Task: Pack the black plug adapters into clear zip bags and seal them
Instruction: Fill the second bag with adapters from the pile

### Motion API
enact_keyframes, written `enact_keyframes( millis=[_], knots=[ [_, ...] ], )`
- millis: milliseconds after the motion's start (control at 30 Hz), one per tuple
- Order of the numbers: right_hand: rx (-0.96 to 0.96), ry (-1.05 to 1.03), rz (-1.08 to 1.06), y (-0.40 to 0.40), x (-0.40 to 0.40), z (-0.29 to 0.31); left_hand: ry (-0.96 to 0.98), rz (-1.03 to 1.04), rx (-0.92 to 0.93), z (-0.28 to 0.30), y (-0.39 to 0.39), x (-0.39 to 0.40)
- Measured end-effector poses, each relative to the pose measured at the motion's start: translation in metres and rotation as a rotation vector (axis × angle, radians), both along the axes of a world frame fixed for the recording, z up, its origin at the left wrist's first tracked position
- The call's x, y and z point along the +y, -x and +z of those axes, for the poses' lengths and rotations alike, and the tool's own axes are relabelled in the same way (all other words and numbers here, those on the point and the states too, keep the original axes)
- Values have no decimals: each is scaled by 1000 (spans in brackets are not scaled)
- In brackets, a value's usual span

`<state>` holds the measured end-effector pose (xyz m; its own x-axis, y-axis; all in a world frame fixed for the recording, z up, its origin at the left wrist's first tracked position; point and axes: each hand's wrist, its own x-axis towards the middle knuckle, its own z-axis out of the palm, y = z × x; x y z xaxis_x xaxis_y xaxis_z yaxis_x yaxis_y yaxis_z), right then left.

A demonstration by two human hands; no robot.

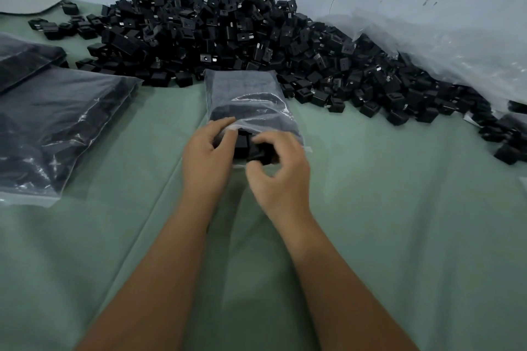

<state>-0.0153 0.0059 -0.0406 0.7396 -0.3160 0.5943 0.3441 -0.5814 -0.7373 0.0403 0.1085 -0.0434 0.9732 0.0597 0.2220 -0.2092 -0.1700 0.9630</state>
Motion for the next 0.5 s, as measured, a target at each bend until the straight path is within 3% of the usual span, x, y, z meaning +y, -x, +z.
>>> enact_keyframes(
  millis=[133, 233, 433, 500],
  knots=[
    [196, -11, 21, -11, -3, 0, 38, -20, -19, 3, 4, 1],
    [330, 104, 23, -18, -7, -1, 35, -15, -8, 3, 4, 0],
    [214, 336, -168, -7, 0, -4, 7, 12, 22, -1, 0, 1],
    [257, 414, -185, -5, 4, -6, 11, 18, 25, -2, -1, 1]
  ],
)
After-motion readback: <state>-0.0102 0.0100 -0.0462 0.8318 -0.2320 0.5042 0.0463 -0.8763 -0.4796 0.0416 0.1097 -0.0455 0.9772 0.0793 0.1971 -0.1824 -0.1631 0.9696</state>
